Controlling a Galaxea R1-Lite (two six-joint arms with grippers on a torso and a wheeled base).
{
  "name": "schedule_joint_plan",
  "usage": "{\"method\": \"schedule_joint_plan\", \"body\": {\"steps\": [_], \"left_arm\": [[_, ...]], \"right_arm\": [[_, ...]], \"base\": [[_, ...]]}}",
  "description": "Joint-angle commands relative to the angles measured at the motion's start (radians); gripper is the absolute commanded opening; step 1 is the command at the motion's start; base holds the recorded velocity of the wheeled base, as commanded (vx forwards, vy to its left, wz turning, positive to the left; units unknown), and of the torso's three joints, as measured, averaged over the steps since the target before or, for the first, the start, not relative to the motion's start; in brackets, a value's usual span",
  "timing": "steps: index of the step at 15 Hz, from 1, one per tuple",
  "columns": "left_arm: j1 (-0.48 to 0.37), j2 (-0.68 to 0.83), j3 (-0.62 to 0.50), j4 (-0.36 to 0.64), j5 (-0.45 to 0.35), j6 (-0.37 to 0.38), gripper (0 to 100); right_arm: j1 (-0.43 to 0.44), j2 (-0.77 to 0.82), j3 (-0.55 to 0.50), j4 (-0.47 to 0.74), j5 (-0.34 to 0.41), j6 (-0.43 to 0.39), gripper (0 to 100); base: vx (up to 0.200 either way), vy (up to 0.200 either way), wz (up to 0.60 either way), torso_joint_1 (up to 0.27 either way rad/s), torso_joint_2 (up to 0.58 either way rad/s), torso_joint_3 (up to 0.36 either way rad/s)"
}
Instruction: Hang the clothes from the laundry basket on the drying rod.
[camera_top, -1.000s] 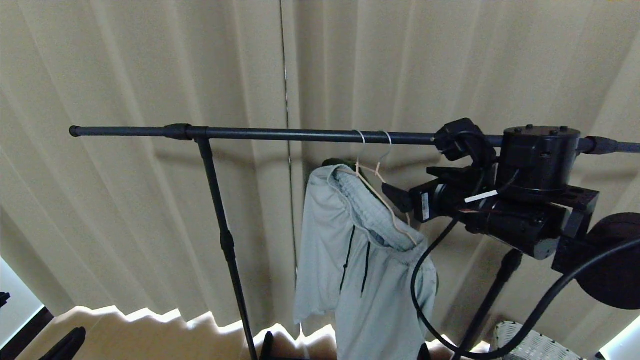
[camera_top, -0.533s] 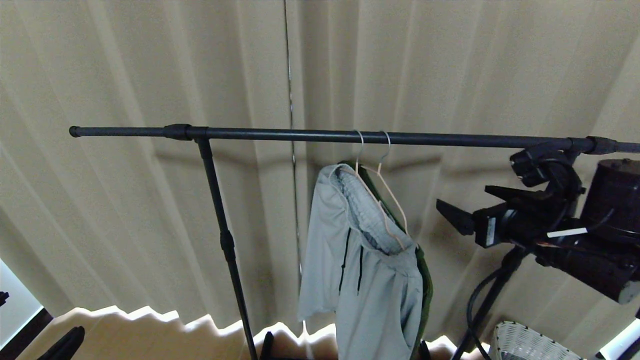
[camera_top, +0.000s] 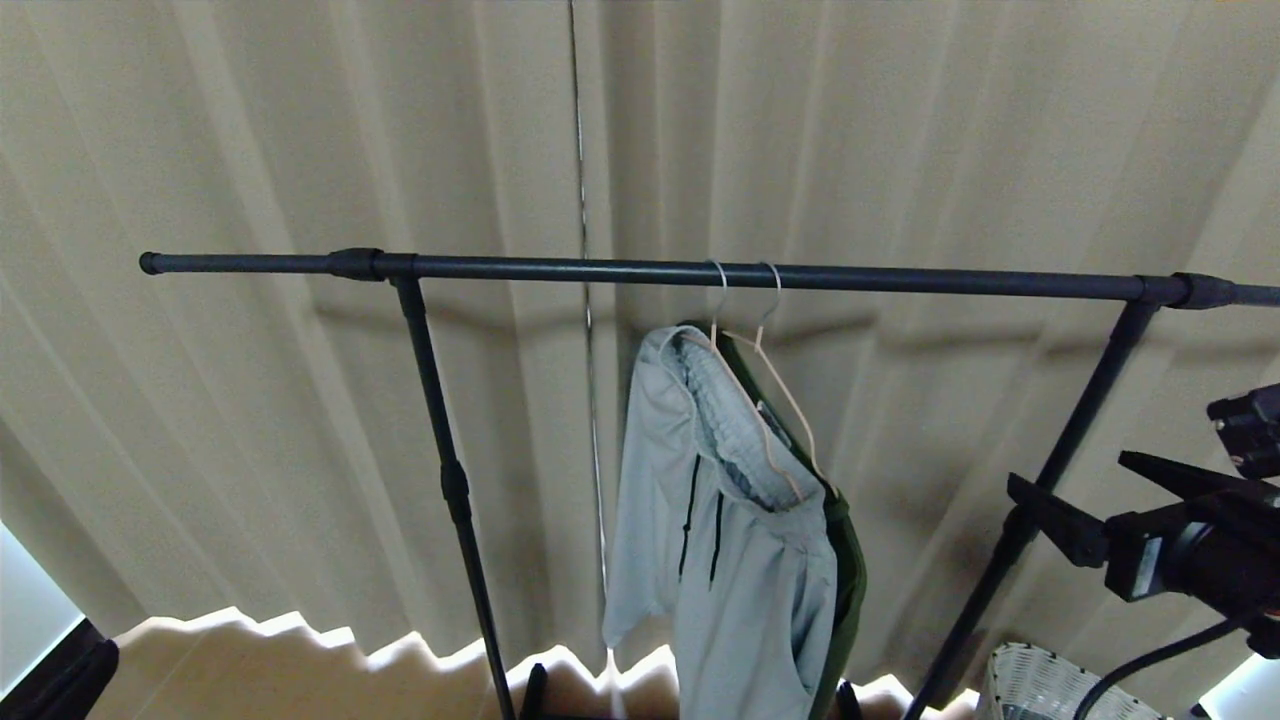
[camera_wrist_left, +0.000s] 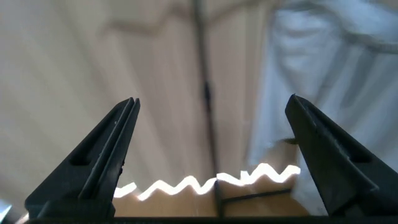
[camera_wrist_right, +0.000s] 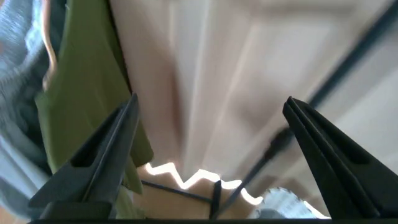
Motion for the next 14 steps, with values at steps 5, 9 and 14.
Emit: {"method": "schedule_joint_plan", "body": {"steps": [5, 9, 14], "left_arm": [[0.165, -0.373, 0.010, 0.344, 0.015, -0.009, 100], [0.216, -0.446, 0.056, 0.409, 0.047, -0.107, 100], [0.221, -0.456, 0.204, 0.262, 0.004, -0.130, 100]], "right_arm": [[-0.124, -0.447, 0.037, 0.446, -0.006, -0.002, 100], [-0.153, -0.737, 0.031, 0.788, -0.045, -0.003, 100], [-0.159, -1.010, 0.023, 0.958, -0.046, -0.002, 100]], "base": [[0.000, 0.000, 0.00, 0.000, 0.00, 0.000], [0.000, 0.000, 0.00, 0.000, 0.00, 0.000], [0.000, 0.000, 0.00, 0.000, 0.00, 0.000]]}}
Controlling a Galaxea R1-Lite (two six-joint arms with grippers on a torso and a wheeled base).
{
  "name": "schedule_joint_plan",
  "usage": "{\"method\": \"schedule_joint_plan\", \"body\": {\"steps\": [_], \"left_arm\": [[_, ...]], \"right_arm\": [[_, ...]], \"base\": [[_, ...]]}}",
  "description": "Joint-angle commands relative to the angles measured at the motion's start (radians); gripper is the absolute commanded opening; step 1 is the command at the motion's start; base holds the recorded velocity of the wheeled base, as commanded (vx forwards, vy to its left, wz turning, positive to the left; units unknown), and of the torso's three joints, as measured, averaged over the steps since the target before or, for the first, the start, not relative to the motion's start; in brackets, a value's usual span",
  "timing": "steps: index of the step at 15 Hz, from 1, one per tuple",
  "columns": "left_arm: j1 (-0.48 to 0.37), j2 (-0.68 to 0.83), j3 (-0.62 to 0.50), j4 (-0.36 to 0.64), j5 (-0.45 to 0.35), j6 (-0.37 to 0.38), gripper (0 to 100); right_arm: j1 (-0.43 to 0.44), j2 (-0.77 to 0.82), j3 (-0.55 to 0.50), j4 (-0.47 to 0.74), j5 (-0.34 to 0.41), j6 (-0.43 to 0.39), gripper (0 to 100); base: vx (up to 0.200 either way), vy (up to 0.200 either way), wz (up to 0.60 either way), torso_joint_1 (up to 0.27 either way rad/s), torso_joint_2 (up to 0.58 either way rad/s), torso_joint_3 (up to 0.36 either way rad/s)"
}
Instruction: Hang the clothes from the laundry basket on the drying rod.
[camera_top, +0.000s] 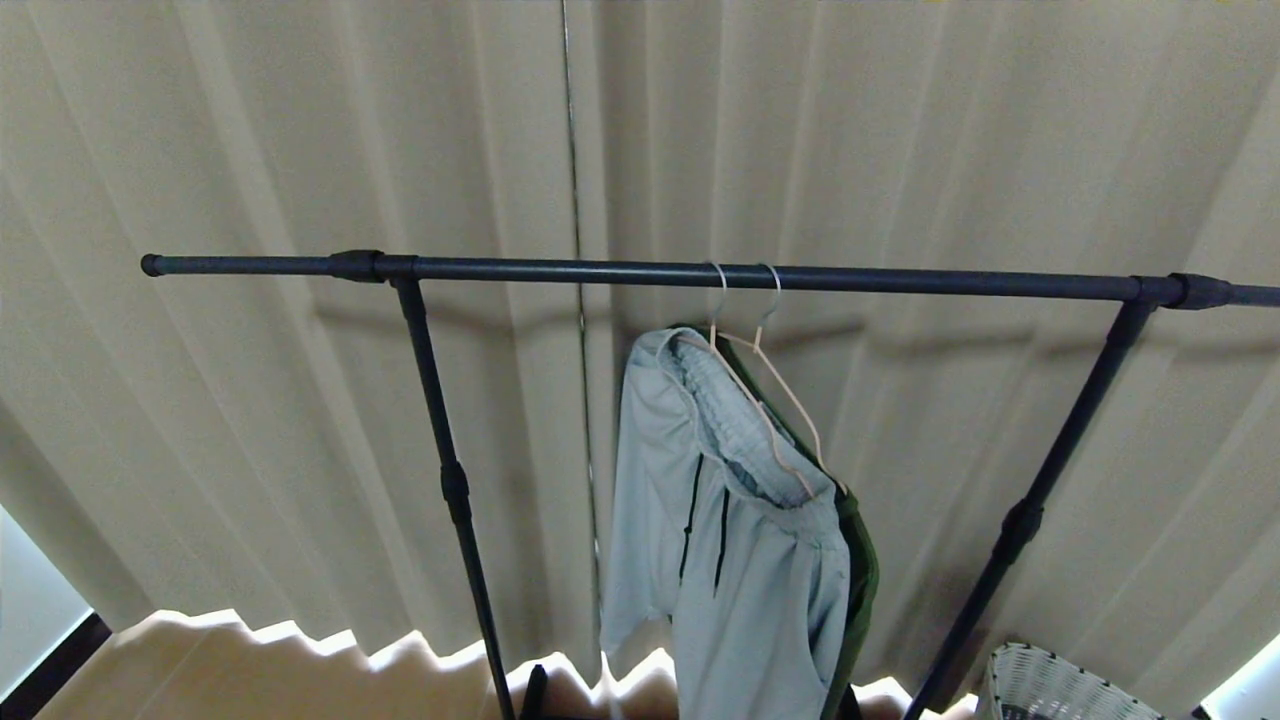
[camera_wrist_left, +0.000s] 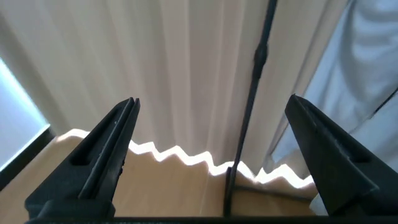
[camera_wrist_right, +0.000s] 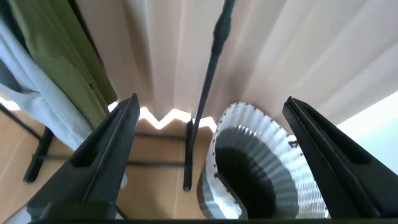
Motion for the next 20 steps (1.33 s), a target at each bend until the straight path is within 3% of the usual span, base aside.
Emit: {"method": "schedule_joint_plan", "body": {"steps": [1, 4, 6, 9, 16, 20], "left_arm": [[0.001, -0.012, 0.051, -0.032, -0.032, -0.009, 100], [0.001, -0.013, 0.053, -0.038, -0.090, -0.008, 100], [0.001, -0.013, 0.051, -0.037, -0.133, -0.009, 100], [0.001, -0.013, 0.051, -0.038, -0.133, -0.015, 100], [0.001, -0.013, 0.051, -0.038, -0.133, -0.025, 100], [0.001, -0.013, 0.051, -0.038, -0.133, -0.025, 100]], "right_arm": [[0.005, -0.227, 0.003, 0.031, 0.006, 0.000, 100], [-0.006, -0.349, 0.068, 0.013, 0.020, 0.001, 100], [-0.027, -0.401, 0.120, 0.003, 0.088, 0.004, 100], [-0.027, -0.401, 0.239, -0.179, 0.107, 0.012, 100], [-0.029, -0.401, 0.239, -0.192, 0.117, 0.010, 100], [-0.029, -0.401, 0.239, -0.196, 0.118, 0.055, 100]], "base": [[0.000, 0.000, 0.00, 0.000, 0.00, 0.000], [0.000, 0.000, 0.00, 0.000, 0.00, 0.000], [0.000, 0.000, 0.00, 0.000, 0.00, 0.000], [0.000, 0.000, 0.00, 0.000, 0.00, 0.000], [0.000, 0.000, 0.00, 0.000, 0.00, 0.000], [0.000, 0.000, 0.00, 0.000, 0.00, 0.000]]}}
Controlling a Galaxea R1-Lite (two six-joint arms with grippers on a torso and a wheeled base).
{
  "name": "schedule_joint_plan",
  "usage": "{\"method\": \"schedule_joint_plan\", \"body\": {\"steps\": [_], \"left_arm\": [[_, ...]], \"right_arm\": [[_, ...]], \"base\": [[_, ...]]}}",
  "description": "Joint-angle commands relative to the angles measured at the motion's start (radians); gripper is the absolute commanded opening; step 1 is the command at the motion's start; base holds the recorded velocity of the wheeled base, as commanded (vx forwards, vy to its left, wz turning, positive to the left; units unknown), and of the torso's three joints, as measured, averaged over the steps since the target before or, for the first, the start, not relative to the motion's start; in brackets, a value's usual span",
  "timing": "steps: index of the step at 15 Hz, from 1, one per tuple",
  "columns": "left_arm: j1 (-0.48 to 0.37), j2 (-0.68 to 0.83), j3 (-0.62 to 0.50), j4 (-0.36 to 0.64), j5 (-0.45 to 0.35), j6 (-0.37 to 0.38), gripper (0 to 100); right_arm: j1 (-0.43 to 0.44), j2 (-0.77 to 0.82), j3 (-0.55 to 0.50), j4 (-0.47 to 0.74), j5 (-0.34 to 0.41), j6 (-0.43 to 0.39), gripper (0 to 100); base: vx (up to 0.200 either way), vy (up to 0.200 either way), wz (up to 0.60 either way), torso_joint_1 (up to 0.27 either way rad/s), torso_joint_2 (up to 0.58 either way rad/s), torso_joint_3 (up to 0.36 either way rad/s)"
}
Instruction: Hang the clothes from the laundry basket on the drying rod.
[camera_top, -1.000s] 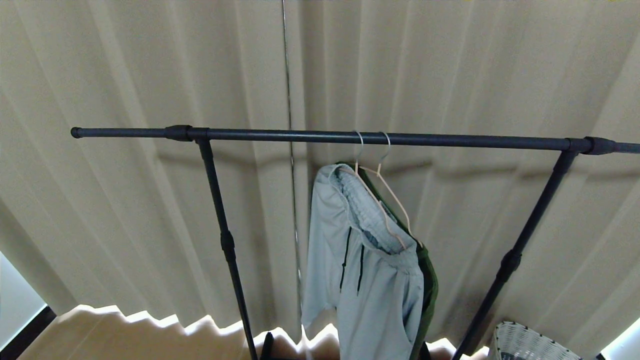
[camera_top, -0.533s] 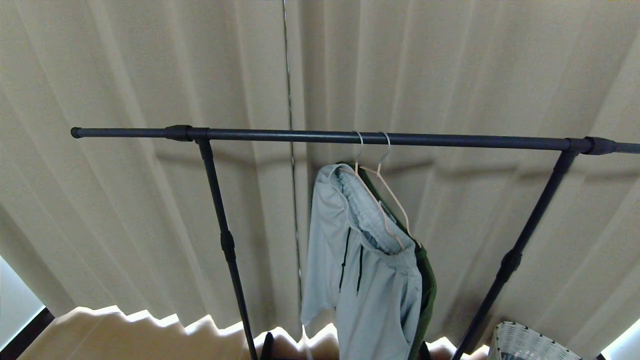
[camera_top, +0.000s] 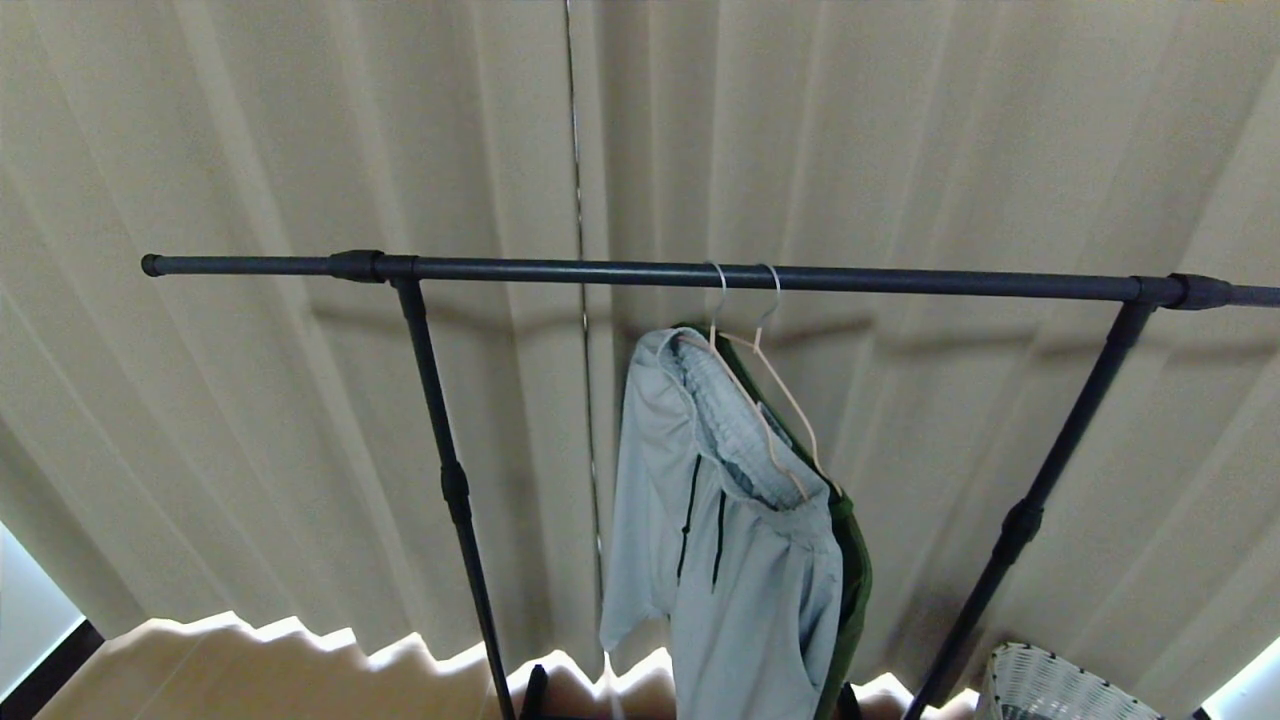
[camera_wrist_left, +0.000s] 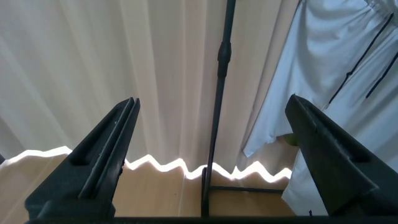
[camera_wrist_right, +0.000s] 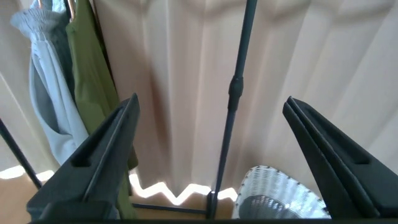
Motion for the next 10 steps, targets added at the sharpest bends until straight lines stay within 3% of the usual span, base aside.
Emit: {"method": "schedule_joint_plan", "body": {"steps": [1, 10], "left_arm": [[0.000, 0.002, 0.000, 0.000, 0.000, 0.000, 100], [0.000, 0.002, 0.000, 0.000, 0.000, 0.000, 100]], "right_arm": [[0.000, -0.001, 0.000, 0.001, -0.001, 0.000, 100], [0.000, -0.001, 0.000, -0.001, 0.002, -0.009, 100]], "base": [[0.000, 0.000, 0.00, 0.000, 0.00, 0.000], [0.000, 0.000, 0.00, 0.000, 0.00, 0.000]]}}
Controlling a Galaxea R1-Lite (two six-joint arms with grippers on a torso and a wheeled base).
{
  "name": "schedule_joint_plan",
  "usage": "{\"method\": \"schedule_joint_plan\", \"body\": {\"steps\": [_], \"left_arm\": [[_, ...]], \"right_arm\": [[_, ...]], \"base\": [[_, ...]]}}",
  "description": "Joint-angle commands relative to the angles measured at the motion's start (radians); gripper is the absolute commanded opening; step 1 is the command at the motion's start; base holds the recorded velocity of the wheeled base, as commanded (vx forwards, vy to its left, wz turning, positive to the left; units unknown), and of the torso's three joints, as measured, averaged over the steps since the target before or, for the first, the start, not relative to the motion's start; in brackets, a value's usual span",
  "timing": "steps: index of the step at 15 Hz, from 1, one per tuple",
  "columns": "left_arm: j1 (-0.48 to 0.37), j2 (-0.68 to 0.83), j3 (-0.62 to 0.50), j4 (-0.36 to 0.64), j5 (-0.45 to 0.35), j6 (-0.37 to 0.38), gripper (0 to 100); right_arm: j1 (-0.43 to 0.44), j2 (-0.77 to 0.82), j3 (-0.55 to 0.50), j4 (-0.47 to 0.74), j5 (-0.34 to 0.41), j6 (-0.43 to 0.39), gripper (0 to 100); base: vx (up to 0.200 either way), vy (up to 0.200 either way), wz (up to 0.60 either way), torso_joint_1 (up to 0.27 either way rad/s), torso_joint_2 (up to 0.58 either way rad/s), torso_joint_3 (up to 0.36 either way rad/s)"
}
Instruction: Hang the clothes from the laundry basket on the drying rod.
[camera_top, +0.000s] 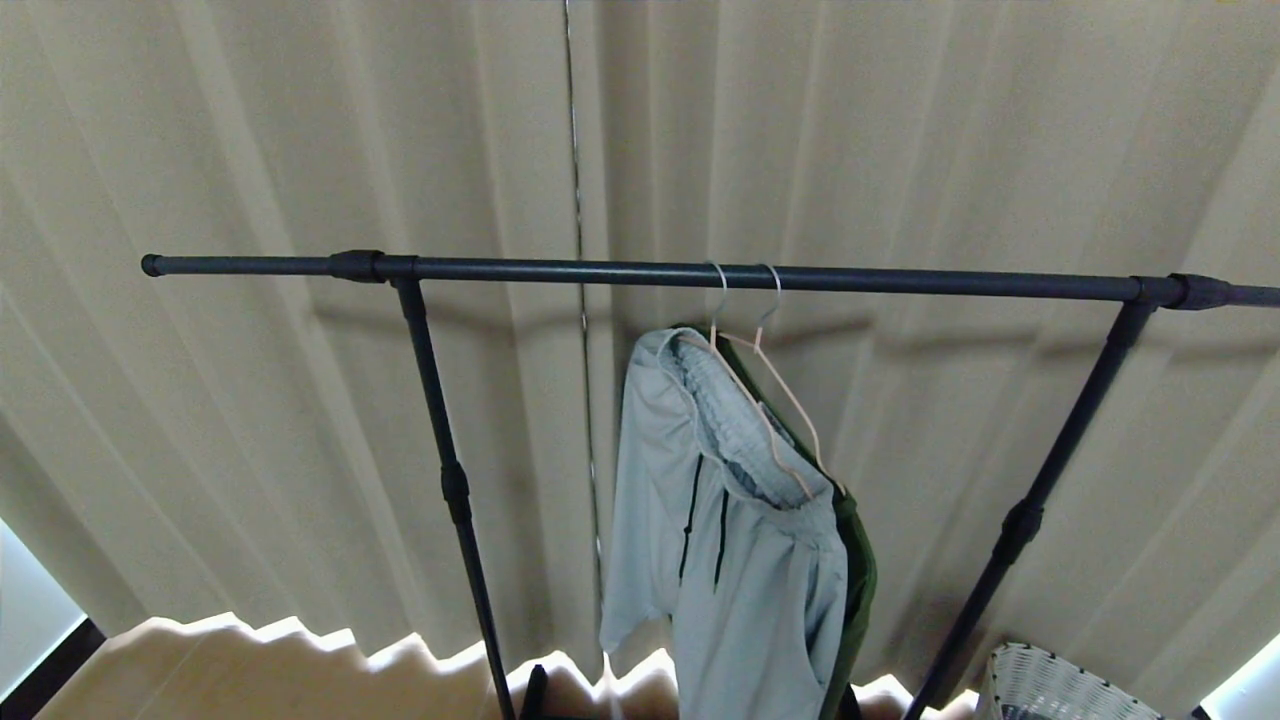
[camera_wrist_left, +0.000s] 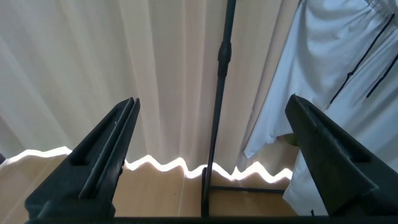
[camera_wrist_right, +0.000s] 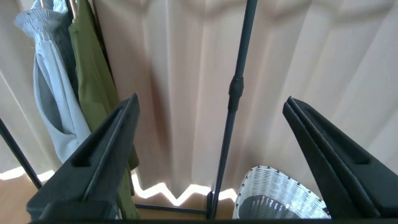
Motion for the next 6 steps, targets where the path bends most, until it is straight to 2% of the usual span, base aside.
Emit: {"method": "schedule_joint_plan", "body": {"steps": [1, 6], "left_arm": [[0.000, 0.002, 0.000, 0.000, 0.000, 0.000, 100], [0.000, 0.002, 0.000, 0.000, 0.000, 0.000, 100]], "right_arm": [[0.000, -0.001, 0.000, -0.001, 0.000, 0.000, 100], [0.000, -0.001, 0.000, -0.001, 0.000, 0.003, 100]], "base": [[0.000, 0.000, 0.00, 0.000, 0.00, 0.000], [0.000, 0.000, 0.00, 0.000, 0.00, 0.000]]}}
